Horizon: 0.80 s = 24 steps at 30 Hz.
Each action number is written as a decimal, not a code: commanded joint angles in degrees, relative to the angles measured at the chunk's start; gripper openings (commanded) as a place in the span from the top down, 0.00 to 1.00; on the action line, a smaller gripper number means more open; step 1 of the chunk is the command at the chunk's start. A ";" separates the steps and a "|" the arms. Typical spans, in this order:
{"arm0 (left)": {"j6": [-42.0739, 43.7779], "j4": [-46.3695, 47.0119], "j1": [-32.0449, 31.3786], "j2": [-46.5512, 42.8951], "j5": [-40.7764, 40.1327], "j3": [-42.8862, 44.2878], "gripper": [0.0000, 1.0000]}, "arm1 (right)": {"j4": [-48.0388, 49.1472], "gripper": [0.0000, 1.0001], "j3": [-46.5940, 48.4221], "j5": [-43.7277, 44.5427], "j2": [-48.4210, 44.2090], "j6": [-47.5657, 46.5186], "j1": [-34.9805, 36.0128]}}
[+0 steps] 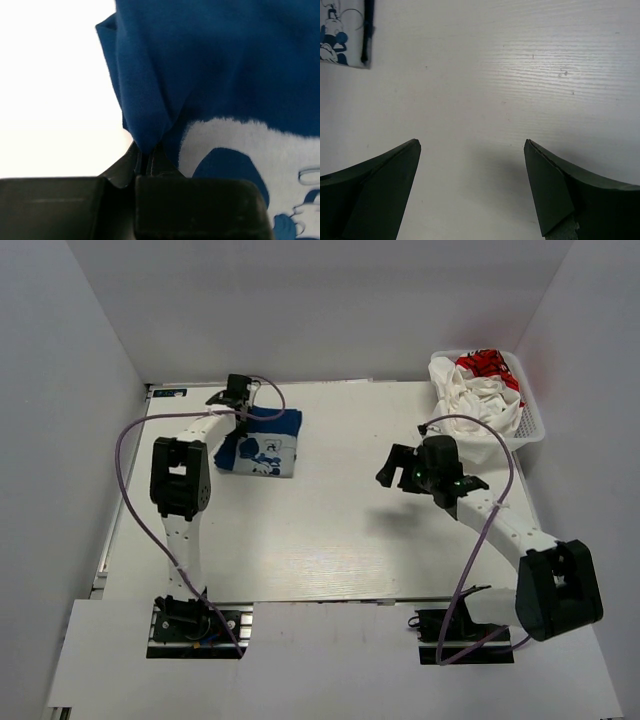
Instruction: Fold and stack the t-shirts
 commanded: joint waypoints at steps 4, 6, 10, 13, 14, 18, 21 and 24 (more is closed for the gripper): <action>6.73 -1.50 8.60 6.25 -4.20 13.71 1.00 | -1.22 0.10 6.71 -0.36 6.00 -1.96 -0.24; 7.80 -3.25 10.62 9.07 -4.20 17.94 1.00 | -1.66 0.10 8.47 -0.53 7.24 -1.87 -0.24; 8.42 -4.85 14.22 14.62 -4.29 27.62 1.00 | -2.63 0.10 10.32 -0.19 9.09 -2.40 -0.32; 8.42 -3.62 17.04 16.37 -2.79 29.11 1.00 | -2.89 0.10 11.03 -0.01 10.32 -2.22 -0.41; 8.42 -3.61 17.56 16.38 -2.79 29.64 1.00 | -3.15 0.10 11.98 -0.09 11.20 -2.14 -0.15; 8.42 -2.29 20.29 18.75 -0.59 32.71 1.00 | -4.03 0.10 13.84 -0.97 12.34 -2.14 -0.23; 8.42 -0.72 21.61 19.36 1.60 33.24 1.00 | -4.56 0.10 14.54 -1.15 13.05 -2.14 -0.23; 8.95 -0.01 22.23 19.98 1.61 33.86 0.99 | -5.09 0.10 14.98 -1.32 12.96 -1.96 -0.06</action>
